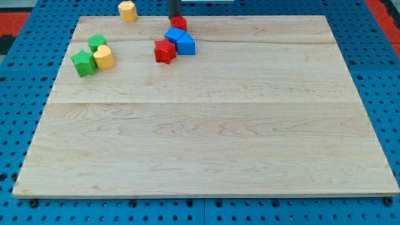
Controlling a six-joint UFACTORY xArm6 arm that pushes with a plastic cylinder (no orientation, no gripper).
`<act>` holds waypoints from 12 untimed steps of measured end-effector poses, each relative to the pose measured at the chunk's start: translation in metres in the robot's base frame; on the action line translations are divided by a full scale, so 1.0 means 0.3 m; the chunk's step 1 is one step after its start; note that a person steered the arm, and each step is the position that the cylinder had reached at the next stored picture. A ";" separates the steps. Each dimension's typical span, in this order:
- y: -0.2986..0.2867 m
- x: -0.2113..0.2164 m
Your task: Place the blue blocks and red blocks close to each other
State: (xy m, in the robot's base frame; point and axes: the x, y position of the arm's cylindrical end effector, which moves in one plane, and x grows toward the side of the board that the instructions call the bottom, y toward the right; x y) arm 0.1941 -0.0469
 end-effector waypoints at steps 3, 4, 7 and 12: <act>0.032 0.172; -0.030 0.104; 0.134 0.293; -0.088 0.306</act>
State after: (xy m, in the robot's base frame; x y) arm 0.2859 -0.0732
